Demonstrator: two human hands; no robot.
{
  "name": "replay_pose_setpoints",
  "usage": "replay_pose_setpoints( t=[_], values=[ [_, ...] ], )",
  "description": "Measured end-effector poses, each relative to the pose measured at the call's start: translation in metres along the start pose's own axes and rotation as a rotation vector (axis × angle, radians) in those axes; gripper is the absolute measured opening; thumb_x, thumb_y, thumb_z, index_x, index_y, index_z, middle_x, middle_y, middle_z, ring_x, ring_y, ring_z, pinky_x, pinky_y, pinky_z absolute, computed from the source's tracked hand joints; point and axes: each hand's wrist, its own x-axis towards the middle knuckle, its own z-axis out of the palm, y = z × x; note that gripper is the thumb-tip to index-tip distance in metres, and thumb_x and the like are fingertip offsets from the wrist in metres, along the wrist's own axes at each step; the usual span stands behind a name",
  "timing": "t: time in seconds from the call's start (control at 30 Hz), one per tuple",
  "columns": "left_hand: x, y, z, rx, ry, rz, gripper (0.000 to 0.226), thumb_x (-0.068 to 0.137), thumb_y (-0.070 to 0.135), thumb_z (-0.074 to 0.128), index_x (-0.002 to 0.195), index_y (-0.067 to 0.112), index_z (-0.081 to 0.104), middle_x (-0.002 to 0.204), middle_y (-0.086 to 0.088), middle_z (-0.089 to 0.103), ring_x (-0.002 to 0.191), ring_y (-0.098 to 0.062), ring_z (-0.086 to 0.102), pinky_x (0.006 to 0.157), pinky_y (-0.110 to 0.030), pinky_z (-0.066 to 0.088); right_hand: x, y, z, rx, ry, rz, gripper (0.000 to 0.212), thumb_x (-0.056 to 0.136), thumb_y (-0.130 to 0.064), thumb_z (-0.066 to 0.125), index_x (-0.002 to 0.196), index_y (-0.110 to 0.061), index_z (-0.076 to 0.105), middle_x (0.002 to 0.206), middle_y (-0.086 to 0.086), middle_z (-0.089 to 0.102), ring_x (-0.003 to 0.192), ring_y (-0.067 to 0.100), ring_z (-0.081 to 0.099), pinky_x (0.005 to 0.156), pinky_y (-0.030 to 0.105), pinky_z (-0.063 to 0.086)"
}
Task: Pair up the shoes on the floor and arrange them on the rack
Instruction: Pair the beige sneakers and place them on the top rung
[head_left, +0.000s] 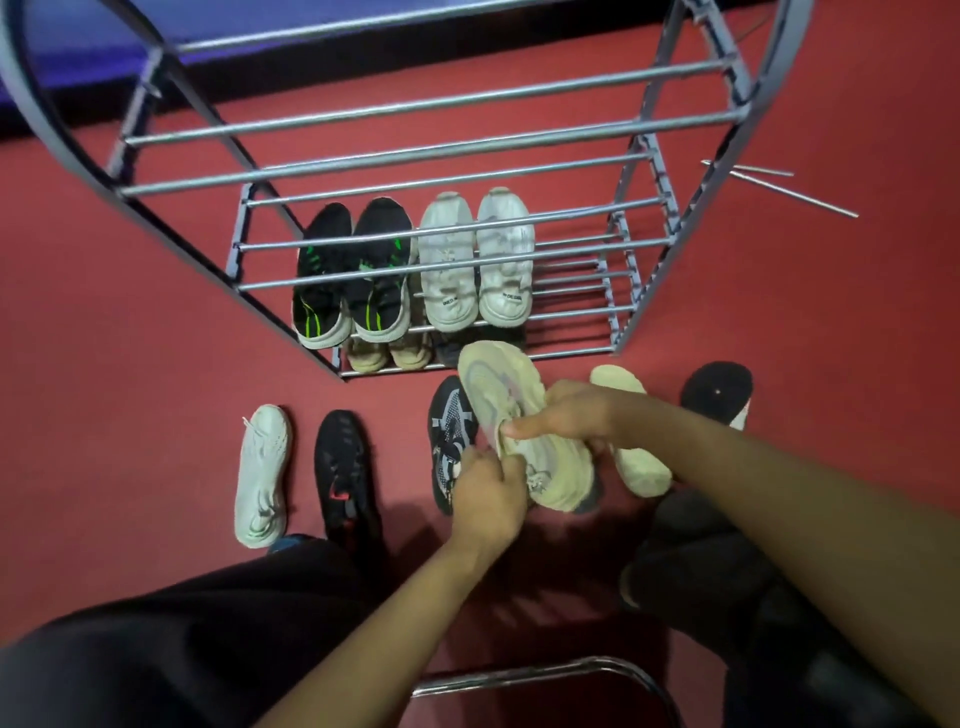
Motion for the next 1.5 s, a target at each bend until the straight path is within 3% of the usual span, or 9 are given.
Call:
replay_pose_setpoints(
  t=[0.07, 0.27, 0.37, 0.6, 0.83, 1.1, 1.27, 1.4, 1.5],
  values=[
    [-0.006, 0.001, 0.003, 0.073, -0.022, 0.035, 0.035, 0.099, 0.031, 0.046, 0.097, 0.001, 0.064, 0.106, -0.010, 0.051, 0.098, -0.029, 0.057, 0.094, -0.035, 0.044, -0.001, 0.002, -0.011, -0.156, 0.004, 0.076, 0.031, 0.081, -0.038, 0.079, 0.083, -0.015, 0.059, 0.076, -0.001, 0.061, 0.056, 0.015, 0.061, 0.039, 0.019, 0.043],
    [-0.009, 0.002, 0.019, -0.077, -0.188, 0.150, 0.040, 0.098, 0.054, 0.033, 0.079, 0.024, 0.051, 0.082, 0.009, 0.057, 0.084, -0.012, 0.055, 0.089, -0.038, 0.047, -0.015, 0.000, -0.061, -0.632, 0.116, 0.098, 0.042, 0.089, -0.028, 0.062, 0.124, -0.004, 0.065, 0.123, 0.016, 0.067, 0.104, 0.032, 0.064, 0.078, 0.029, 0.047],
    [-0.001, -0.013, 0.039, 0.041, -0.288, 0.020, 0.043, 0.099, 0.054, 0.036, 0.093, 0.019, 0.061, 0.098, -0.002, 0.070, 0.100, -0.023, 0.064, 0.093, -0.036, 0.048, -0.028, 0.012, -0.101, -0.691, 0.106, 0.189, 0.027, 0.092, -0.027, 0.060, 0.110, -0.008, 0.067, 0.111, 0.015, 0.064, 0.098, 0.030, 0.063, 0.080, 0.031, 0.048],
    [0.010, -0.032, 0.089, 0.294, -0.401, -0.092, 0.038, 0.098, 0.045, 0.049, 0.115, 0.013, 0.062, 0.119, -0.017, 0.069, 0.114, -0.033, 0.064, 0.092, -0.036, 0.049, -0.059, 0.064, -0.168, -0.510, 0.236, 0.354, 0.031, 0.097, -0.023, 0.060, 0.068, -0.012, 0.058, 0.088, 0.013, 0.064, 0.078, 0.028, 0.060, 0.071, 0.030, 0.043],
    [0.015, 0.000, 0.170, 0.101, -0.475, -0.206, 0.027, 0.093, 0.038, 0.059, 0.105, 0.015, 0.065, 0.119, -0.014, 0.070, 0.112, -0.031, 0.065, 0.094, -0.034, 0.051, -0.074, 0.093, -0.194, -0.305, 0.424, 0.433, 0.013, 0.095, -0.010, 0.062, 0.096, 0.002, 0.063, 0.100, 0.024, 0.060, 0.089, 0.033, 0.057, 0.076, 0.035, 0.042],
    [0.061, 0.024, 0.242, -0.225, -0.453, -0.649, 0.094, 0.082, 0.044, 0.073, 0.152, 0.002, 0.025, 0.151, -0.016, 0.043, 0.135, -0.033, 0.048, 0.112, -0.039, 0.041, -0.055, 0.101, -0.194, -0.232, 0.425, 0.406, 0.031, 0.095, -0.020, 0.063, 0.108, 0.007, 0.069, 0.104, 0.024, 0.066, 0.090, 0.033, 0.062, 0.076, 0.037, 0.047],
    [0.091, 0.019, 0.259, -0.267, -0.448, -0.718, 0.083, 0.069, 0.036, 0.080, 0.139, 0.007, 0.046, 0.135, -0.013, 0.059, 0.121, -0.031, 0.061, 0.101, -0.039, 0.052, -0.042, 0.106, -0.196, -0.203, 0.421, 0.346, 0.027, 0.093, -0.021, 0.063, 0.092, 0.004, 0.072, 0.091, 0.025, 0.071, 0.084, 0.035, 0.068, 0.075, 0.038, 0.053],
    [0.107, 0.020, 0.264, -0.436, -0.472, -0.749, 0.063, 0.075, 0.017, 0.080, 0.130, -0.002, 0.057, 0.094, -0.004, 0.067, 0.085, -0.020, 0.067, 0.075, -0.026, 0.056, -0.037, 0.111, -0.197, -0.187, 0.415, 0.336, 0.032, 0.095, -0.027, 0.061, 0.093, 0.003, 0.073, 0.094, 0.026, 0.072, 0.089, 0.037, 0.069, 0.080, 0.041, 0.055],
    [0.102, 0.028, 0.252, -0.435, -0.313, -0.645, 0.066, 0.064, 0.034, 0.085, 0.119, 0.004, 0.065, 0.109, -0.004, 0.061, 0.089, -0.020, 0.066, 0.082, -0.028, 0.058, -0.039, 0.113, -0.197, -0.178, 0.385, 0.360, 0.032, 0.096, -0.028, 0.062, 0.090, 0.002, 0.072, 0.088, 0.022, 0.069, 0.082, 0.034, 0.066, 0.070, 0.034, 0.048]
  ],
)
